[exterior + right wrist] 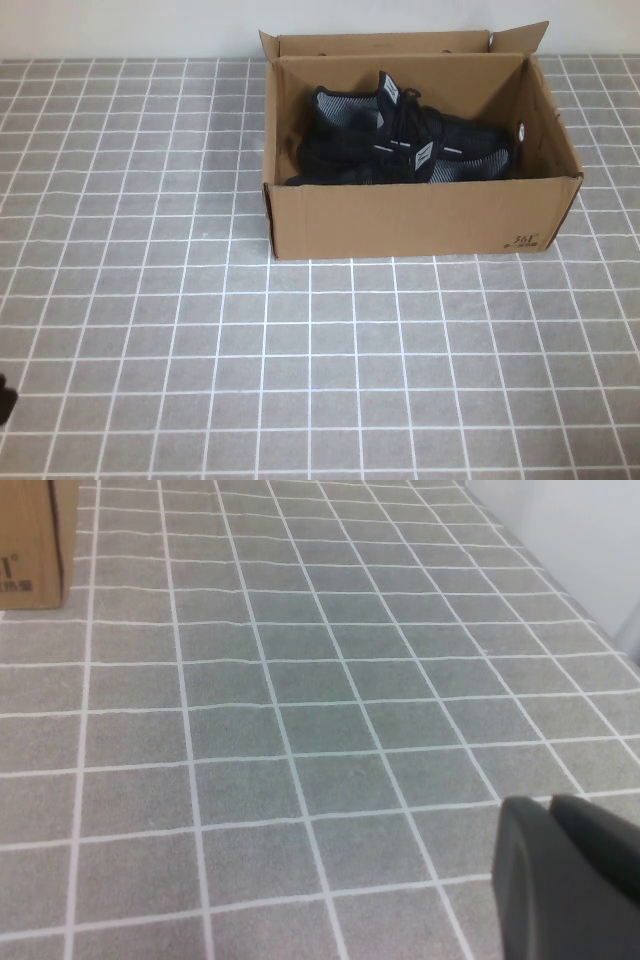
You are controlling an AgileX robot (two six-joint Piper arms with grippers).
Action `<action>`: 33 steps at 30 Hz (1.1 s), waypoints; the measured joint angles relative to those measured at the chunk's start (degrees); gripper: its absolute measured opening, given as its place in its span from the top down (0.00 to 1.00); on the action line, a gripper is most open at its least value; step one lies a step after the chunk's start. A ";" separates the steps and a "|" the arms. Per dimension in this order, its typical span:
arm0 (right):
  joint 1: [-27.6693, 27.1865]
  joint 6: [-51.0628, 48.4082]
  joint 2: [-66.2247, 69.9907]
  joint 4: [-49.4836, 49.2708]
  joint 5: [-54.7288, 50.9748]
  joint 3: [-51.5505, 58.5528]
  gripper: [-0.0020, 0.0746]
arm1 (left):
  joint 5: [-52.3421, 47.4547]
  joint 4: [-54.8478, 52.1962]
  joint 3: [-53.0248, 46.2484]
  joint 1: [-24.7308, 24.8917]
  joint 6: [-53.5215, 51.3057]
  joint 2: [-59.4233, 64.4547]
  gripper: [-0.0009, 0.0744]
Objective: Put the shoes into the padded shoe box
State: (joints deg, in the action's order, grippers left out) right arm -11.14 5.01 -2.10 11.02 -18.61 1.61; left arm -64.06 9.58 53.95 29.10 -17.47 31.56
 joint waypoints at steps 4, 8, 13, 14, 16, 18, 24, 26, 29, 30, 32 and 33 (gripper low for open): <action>0.00 0.00 0.00 0.00 0.00 0.00 0.98 | 3.86 3.32 -2.59 0.00 0.47 -4.61 0.99; 0.00 0.00 0.00 0.00 0.00 0.00 0.98 | 5.95 3.93 -3.36 0.00 0.60 -6.05 0.99; 0.00 0.00 0.00 0.00 0.00 0.00 0.98 | 6.26 3.71 -3.48 0.00 0.60 -6.14 0.99; 0.00 0.00 0.00 0.00 0.00 0.00 0.98 | 6.26 3.61 -3.48 0.00 0.60 -6.14 0.99; 0.00 0.00 0.00 0.00 0.00 0.00 0.98 | 6.26 3.49 -3.48 0.00 0.60 -6.14 0.99; 0.00 0.00 0.00 0.00 0.00 0.00 0.98 | 6.26 3.49 -3.48 0.00 0.60 -6.14 0.99; 0.00 0.00 0.00 0.00 0.00 0.00 0.98 | 7.47 3.49 -3.74 0.00 0.60 -6.14 0.99; 0.00 0.00 0.00 0.00 0.00 0.00 0.98 | 11.00 2.90 -4.67 0.00 0.60 -6.14 0.99; 0.00 0.00 0.00 0.09 0.00 0.00 0.98 | 19.06 2.48 -7.76 -1.13 0.60 -7.29 0.99; 0.00 0.00 0.00 0.09 0.00 0.00 0.98 | 22.25 2.42 -9.50 -1.95 0.60 -8.27 0.99; -0.10 0.00 0.00 0.09 0.00 0.00 0.98 | 28.12 2.42 -13.21 -3.94 0.60 -10.54 0.99; -0.10 0.00 0.00 0.09 0.00 0.00 0.98 | 31.19 2.42 -15.45 -5.13 0.60 -12.03 0.99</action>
State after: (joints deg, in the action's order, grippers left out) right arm -11.24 5.01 -2.10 11.11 -18.61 1.61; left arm -32.88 11.99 38.50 23.97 -16.87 19.52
